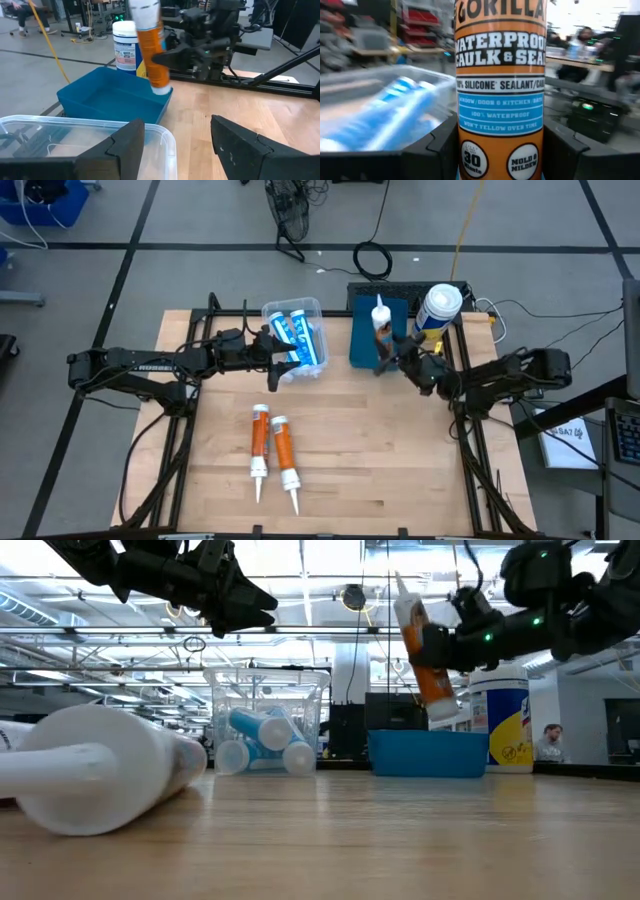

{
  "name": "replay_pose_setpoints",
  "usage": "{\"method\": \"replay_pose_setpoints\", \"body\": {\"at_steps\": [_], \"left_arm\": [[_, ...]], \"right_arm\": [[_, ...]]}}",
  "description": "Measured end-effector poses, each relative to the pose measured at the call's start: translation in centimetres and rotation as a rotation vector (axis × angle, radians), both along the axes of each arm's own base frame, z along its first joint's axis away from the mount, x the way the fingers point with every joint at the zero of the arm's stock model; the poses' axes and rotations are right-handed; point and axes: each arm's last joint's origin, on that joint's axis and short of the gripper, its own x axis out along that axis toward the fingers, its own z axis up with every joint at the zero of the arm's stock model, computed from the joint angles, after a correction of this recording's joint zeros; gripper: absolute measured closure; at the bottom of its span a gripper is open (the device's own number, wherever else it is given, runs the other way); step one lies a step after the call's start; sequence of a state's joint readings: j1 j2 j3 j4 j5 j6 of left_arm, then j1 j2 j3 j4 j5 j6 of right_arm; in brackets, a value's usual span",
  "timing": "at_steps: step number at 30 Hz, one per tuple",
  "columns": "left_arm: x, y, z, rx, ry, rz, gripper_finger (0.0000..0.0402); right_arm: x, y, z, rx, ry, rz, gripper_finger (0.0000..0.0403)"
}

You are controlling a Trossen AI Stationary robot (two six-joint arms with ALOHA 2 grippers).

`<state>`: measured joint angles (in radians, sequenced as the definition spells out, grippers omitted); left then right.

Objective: Pick & place silicon tubes, Sealant and Lysol wipes
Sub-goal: Put the right orange sealant into the blue bin

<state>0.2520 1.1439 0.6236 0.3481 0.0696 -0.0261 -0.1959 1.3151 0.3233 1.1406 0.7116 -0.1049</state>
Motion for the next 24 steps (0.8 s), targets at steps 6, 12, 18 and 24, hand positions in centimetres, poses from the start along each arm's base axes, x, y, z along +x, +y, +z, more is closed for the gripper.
{"method": "replay_pose_setpoints", "body": {"at_steps": [6, 12, 18, 24], "left_arm": [[0.0, 0.0, 0.0, 0.000, 0.000, 0.000, 0.0178], [0.0, 0.0, 0.0, 0.000, 0.000, 0.000, 0.0172], [0.0, 0.0, 0.0, 0.000, 0.000, 0.000, 0.0178], [0.0, 0.0, 0.0, 0.000, 0.000, 0.000, 0.0172]], "right_arm": [[-0.6, -2.2, -1.3, 0.090, 0.036, -0.102, 0.0206], [-0.2, -2.4, -2.8, 0.154, 0.050, -0.105, 0.0207], [0.2, -1.8, -3.4, 0.210, 0.006, -0.082, 0.0207], [0.6, -0.5, -3.2, 0.208, -0.008, -0.053, 0.0207]]}}
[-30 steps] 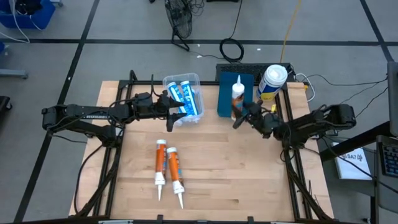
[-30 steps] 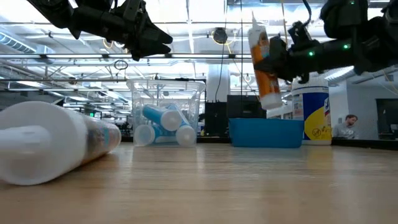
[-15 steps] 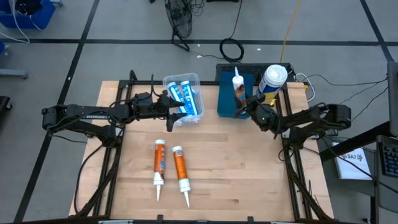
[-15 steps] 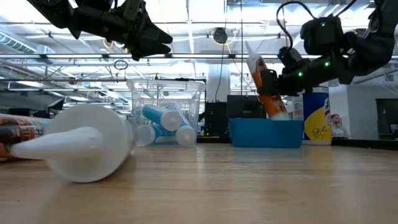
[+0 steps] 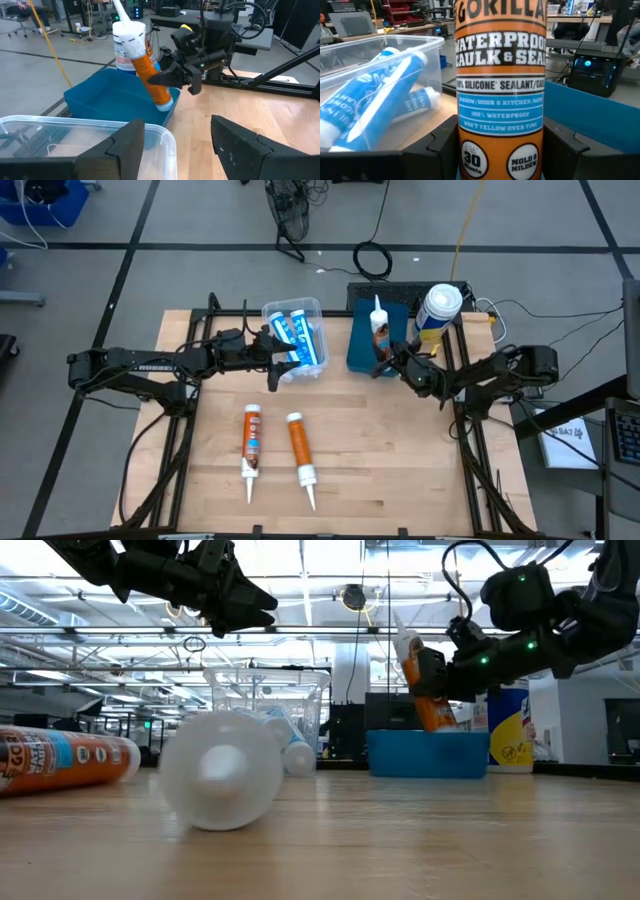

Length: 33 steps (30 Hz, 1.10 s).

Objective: Pick & place silicon tubes, Sealant and Lysol wipes
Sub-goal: Put the right orange sealant into the blue bin

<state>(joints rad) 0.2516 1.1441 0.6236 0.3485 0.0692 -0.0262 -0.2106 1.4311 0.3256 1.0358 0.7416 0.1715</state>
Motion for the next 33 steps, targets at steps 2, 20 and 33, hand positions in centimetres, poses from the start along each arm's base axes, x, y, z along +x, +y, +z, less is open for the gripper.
{"method": "replay_pose_setpoints", "body": {"at_steps": [2, 20, 33], "left_arm": [[0.0, 0.0, 0.0, 0.000, 0.000, 0.001, 0.0173], [0.0, 0.0, 0.0, 0.000, 0.000, 0.001, 0.0175], [0.0, 0.0, 0.0, 0.000, -0.001, 0.000, 0.0170]], "right_arm": [[0.1, 0.5, 0.0, -0.003, 0.004, 0.004, 0.0207], [-0.2, 4.7, -1.2, -0.067, 0.157, -0.143, 0.0207], [-0.8, 6.9, -0.9, -0.146, 0.161, -0.288, 0.0207]]}}
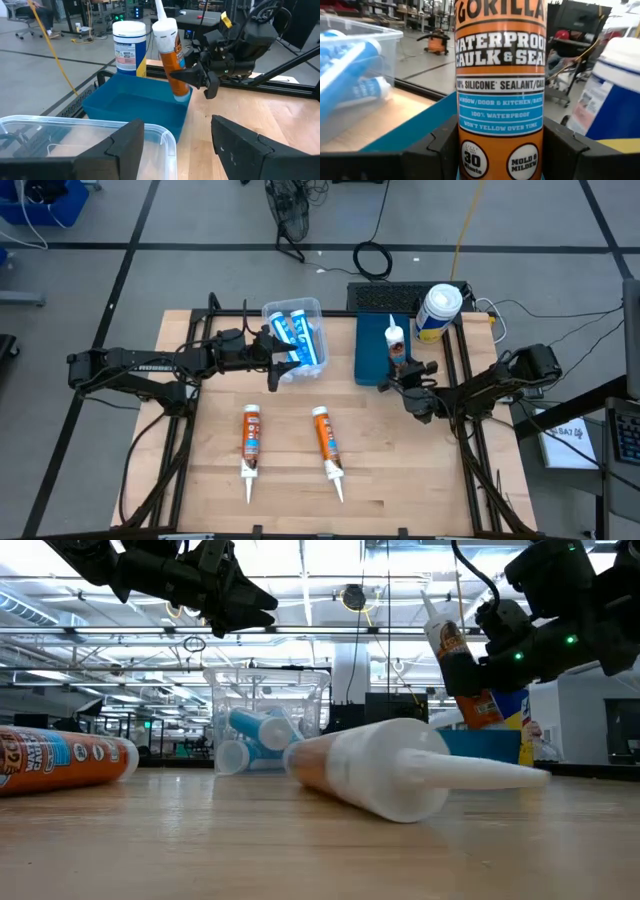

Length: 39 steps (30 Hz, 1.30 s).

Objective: Pick & place silicon tubes, Sealant and Lysol wipes
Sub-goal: Put the right orange sealant into the blue bin

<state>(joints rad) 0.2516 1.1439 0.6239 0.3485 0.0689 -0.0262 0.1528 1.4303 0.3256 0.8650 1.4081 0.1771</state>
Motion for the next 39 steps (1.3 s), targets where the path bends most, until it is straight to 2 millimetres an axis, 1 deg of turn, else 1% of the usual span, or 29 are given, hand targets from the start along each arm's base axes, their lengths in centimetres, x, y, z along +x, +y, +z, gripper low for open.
{"method": "replay_pose_setpoints", "body": {"at_steps": [6, 9, 14, 20, 23, 28, 32, 39], "left_arm": [[0.0, 0.0, 0.0, 0.000, 0.000, 0.000, 0.0178], [0.0, 0.0, 0.0, 0.000, 0.000, 0.000, 0.0177], [0.0, 0.0, 0.0, -0.001, 0.001, 0.000, 0.0172], [0.0, 0.0, 0.0, 0.000, 0.000, 0.000, 0.0178], [0.0, 0.0, 0.0, 0.000, 0.000, 0.000, 0.0175], [0.0, 0.0, 0.0, 0.000, 0.001, 0.000, 0.0169], [0.0, 0.0, 0.0, 0.000, 0.000, 0.000, 0.0175], [0.0, 0.0, 0.0, 0.000, 0.000, 0.000, 0.0183]], "right_arm": [[0.1, -0.4, -0.1, 0.036, -0.064, 0.012, 0.0207], [0.3, -1.0, -0.2, 0.091, -0.121, 0.065, 0.0207], [0.8, -2.7, -0.4, 0.223, -0.211, 0.186, 0.0208], [0.9, -4.9, -0.5, 0.355, -0.330, 0.246, 0.0208], [0.8, -5.7, -0.6, 0.417, -0.377, 0.272, 0.0208], [0.7, -6.4, -0.7, 0.444, -0.377, 0.278, 0.0208], [0.7, -6.8, -0.5, 0.466, -0.415, 0.313, 0.0206], [0.7, -7.1, -0.3, 0.441, -0.421, 0.318, 0.0208]]}}
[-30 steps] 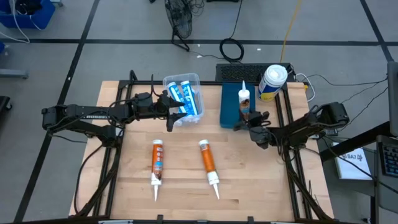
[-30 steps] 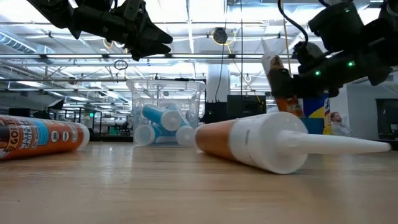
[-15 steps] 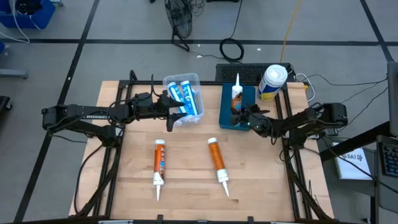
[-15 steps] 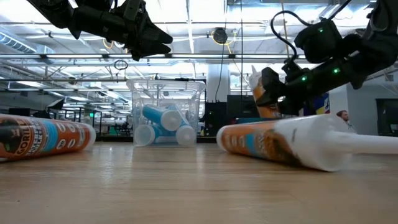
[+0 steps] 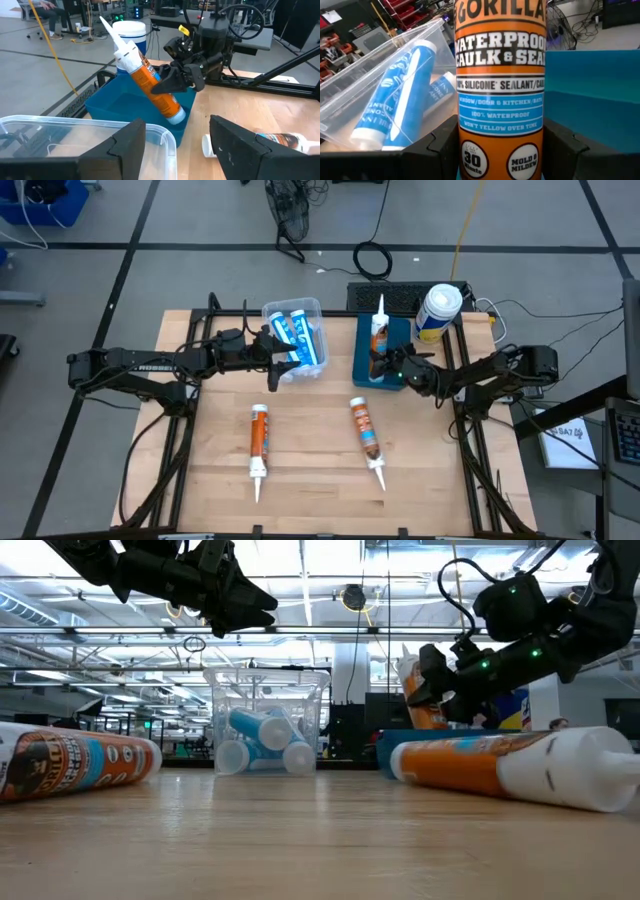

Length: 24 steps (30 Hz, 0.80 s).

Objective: Pick & place silicon tubes, Sealant and Lysol wipes
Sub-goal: Put the right orange sealant into the blue bin

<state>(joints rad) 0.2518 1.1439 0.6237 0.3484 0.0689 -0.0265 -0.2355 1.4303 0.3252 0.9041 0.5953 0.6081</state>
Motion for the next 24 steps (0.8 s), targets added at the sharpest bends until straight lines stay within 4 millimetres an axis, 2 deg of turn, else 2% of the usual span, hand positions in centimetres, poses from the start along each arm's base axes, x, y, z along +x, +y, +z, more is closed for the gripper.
{"method": "replay_pose_setpoints", "body": {"at_steps": [5, 11, 20, 24], "left_arm": [[0.0, 0.0, 0.0, 0.000, 0.000, 0.000, 0.0183], [0.0, 0.0, 0.0, 0.000, 0.000, 0.000, 0.0183], [0.0, 0.0, 0.0, 0.000, 0.000, 0.000, 0.0183], [0.0, 0.0, 0.0, 0.000, 0.000, 0.000, 0.0183]], "right_arm": [[-0.2, 0.0, -0.6, 0.021, 0.071, 0.022, 0.0206], [-0.3, 0.5, -1.2, 0.021, 0.150, 0.045, 0.0173], [-0.5, 0.5, -1.6, 0.027, 0.205, 0.048, 0.0184], [-0.4, 0.5, -1.6, 0.025, 0.198, 0.046, 0.0176]]}}
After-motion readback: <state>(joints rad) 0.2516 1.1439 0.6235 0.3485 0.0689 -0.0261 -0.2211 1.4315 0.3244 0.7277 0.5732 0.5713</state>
